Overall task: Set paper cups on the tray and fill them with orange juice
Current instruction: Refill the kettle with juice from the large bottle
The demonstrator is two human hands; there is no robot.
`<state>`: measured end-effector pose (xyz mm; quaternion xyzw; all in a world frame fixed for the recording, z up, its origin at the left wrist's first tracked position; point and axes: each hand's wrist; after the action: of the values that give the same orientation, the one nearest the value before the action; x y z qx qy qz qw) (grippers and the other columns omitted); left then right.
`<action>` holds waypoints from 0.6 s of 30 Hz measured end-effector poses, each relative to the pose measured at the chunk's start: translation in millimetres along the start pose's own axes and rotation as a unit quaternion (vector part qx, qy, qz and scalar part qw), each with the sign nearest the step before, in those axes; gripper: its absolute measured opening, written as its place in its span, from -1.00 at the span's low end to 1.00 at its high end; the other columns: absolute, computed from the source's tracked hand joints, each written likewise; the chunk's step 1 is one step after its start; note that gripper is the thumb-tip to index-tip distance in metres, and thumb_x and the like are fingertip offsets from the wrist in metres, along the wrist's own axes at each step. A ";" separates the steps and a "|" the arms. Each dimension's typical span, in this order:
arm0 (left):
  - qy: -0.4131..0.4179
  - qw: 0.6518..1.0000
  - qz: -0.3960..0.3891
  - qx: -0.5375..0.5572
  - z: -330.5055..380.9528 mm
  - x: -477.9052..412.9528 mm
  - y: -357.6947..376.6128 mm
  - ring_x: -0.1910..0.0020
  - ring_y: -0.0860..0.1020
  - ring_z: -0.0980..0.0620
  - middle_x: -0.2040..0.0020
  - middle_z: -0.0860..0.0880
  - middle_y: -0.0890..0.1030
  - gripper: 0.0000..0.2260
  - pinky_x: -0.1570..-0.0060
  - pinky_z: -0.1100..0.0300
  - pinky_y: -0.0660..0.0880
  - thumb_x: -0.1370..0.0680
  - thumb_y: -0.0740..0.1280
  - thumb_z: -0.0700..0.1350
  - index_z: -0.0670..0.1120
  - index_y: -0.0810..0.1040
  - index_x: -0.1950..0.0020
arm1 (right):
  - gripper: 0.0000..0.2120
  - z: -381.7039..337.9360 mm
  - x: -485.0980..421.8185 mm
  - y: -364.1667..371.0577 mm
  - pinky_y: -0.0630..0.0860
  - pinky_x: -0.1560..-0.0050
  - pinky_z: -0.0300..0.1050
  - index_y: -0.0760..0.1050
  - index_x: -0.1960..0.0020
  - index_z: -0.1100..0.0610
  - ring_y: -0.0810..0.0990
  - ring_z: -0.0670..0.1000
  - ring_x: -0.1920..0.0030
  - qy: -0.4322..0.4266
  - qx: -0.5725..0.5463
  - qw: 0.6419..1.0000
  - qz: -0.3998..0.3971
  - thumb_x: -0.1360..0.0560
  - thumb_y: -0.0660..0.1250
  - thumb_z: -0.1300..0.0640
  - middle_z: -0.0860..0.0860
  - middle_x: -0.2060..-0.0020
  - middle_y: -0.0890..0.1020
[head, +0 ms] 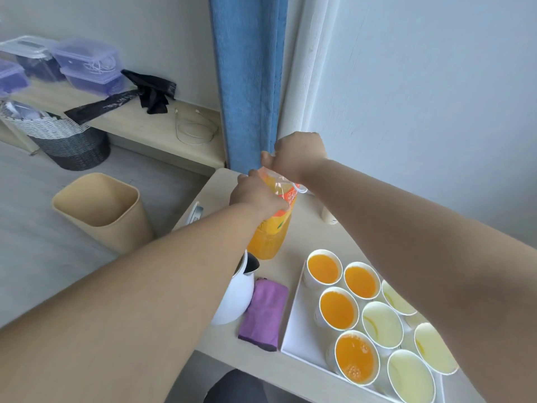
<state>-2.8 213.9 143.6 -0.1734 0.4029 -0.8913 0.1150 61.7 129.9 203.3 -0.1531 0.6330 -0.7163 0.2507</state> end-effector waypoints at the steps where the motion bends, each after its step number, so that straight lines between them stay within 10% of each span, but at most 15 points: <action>1: 0.003 1.000 0.001 0.004 -0.3 0.0 -0.1 -0.22 0.48 -0.08 -0.26 -0.07 0.41 -0.25 0.00 0.13 0.45 -0.25 0.55 0.09 -0.02 0.35 -0.36 | -0.55 2.9 -0.7 2.1 0.25 0.09 -0.09 0.23 0.39 0.11 0.42 0.11 0.25 -0.027 -0.001 1.000 0.008 -0.58 0.02 -0.13 0.00 0.43 0.34; 8: 0.013 1.000 -0.009 0.011 -4.1 3.2 -0.1 -0.24 0.43 -0.10 -0.26 -0.10 0.38 -0.21 -0.11 0.09 0.43 -0.30 0.53 0.09 -0.03 0.25 -0.43 | -0.20 25.9 -8.3 9.3 0.29 0.10 -0.03 0.52 0.04 0.25 0.52 0.18 0.11 -0.224 0.032 0.971 0.079 -0.39 -0.28 -0.30 0.17 0.22 0.59; 18: 0.002 0.999 0.002 0.032 -8.3 6.7 2.8 -0.26 0.41 -0.19 -0.28 -0.11 0.29 -0.21 -0.23 -0.07 0.44 -0.30 0.54 0.11 0.02 0.23 -0.41 | -0.43 0.5 -1.1 1.9 0.21 0.08 -0.06 0.31 0.40 0.11 0.42 0.07 0.30 0.000 0.049 0.999 0.012 -0.59 -0.08 -0.23 -0.01 0.44 0.38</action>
<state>-12.1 215.3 137.8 -0.1671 0.3748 -0.9037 0.1217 63.2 130.0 201.6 -0.1328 0.5986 -0.7435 0.2668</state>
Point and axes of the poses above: each hand's wrist, its own x-axis away from the middle knuckle, its own y-axis out of the palm, z = x × y
